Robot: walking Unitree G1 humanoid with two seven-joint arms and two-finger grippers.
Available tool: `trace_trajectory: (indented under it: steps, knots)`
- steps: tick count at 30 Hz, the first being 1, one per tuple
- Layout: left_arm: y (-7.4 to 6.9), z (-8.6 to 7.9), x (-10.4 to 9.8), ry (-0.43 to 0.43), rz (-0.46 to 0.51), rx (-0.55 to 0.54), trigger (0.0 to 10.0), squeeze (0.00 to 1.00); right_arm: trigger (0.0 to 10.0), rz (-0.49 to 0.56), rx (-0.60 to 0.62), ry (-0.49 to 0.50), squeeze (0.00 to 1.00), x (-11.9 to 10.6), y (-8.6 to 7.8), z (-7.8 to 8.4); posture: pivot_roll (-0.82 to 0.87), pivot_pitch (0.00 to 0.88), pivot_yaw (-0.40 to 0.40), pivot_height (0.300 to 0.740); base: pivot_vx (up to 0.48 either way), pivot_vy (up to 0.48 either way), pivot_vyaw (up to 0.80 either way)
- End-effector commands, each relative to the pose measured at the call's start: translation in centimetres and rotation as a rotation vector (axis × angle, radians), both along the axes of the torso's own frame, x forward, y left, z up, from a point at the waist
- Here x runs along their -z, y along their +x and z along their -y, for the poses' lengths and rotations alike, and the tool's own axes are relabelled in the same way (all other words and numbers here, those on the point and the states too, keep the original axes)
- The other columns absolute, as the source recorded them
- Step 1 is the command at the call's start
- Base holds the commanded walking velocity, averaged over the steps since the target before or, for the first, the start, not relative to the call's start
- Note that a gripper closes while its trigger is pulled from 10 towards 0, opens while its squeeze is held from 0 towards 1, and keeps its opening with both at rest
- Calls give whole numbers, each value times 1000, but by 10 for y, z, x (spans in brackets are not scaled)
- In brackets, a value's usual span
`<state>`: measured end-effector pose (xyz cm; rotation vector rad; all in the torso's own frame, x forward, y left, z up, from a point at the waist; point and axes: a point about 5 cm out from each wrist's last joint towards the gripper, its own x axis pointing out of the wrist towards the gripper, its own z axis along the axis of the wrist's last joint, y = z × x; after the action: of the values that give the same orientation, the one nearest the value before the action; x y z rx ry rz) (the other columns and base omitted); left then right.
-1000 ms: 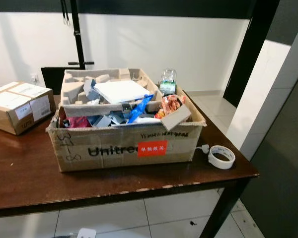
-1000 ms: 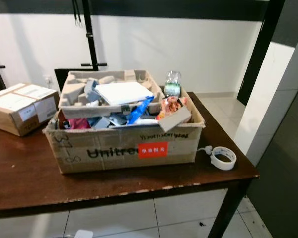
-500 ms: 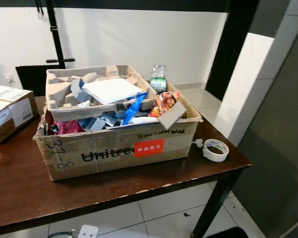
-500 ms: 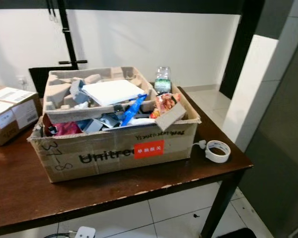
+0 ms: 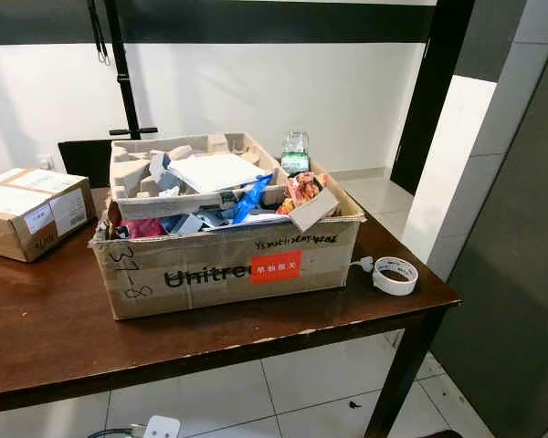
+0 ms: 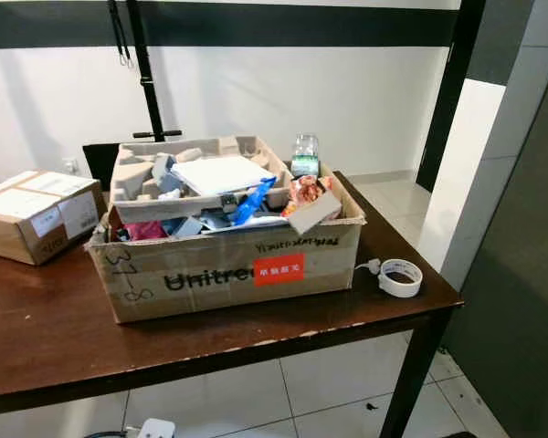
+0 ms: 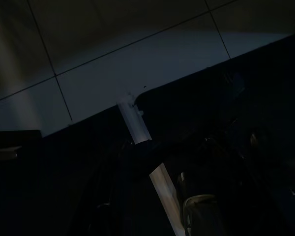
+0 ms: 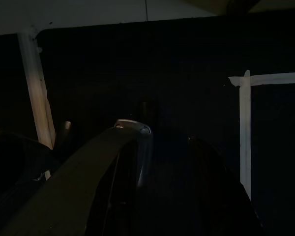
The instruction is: Picking trash to rubbish bin
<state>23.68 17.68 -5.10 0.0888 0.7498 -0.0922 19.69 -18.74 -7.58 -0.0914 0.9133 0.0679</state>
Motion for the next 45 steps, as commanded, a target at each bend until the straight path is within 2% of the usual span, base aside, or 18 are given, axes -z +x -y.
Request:
trace_trajectory:
  steps: [1, 20, 39, 41, 45]
  knots:
    - [-6, -5, 4, 13, -19, -15, 10000, 0, 10000, -21, 4, -1, 0, 3, -6, 2, -97, 103, -4, 740, 0, 0, 0]
    - [-4, -4, 2, 5, -4, -18, 10000, 0, 10000, -20, -3, 1, 0, 2, -4, 1, -98, 116, -8, 740, 0, 0, 0]
    - [-3, -3, 2, -9, -1, -31, 10000, 0, 10000, -20, -3, 2, 0, 2, -4, 1, -100, 123, -9, 740, 0, -444, 0]
    - [-3, -3, 1, -76, 1, -96, 10000, 0, 10000, -20, -3, 0, 0, 2, -4, 2, -101, 125, -9, 740, 0, -182, 0]
    - [-2, -3, 1, -111, -8, -120, 10000, 0, 10000, -21, -5, 0, 0, 2, -5, 2, -100, 125, -10, 740, 0, 240, 0]
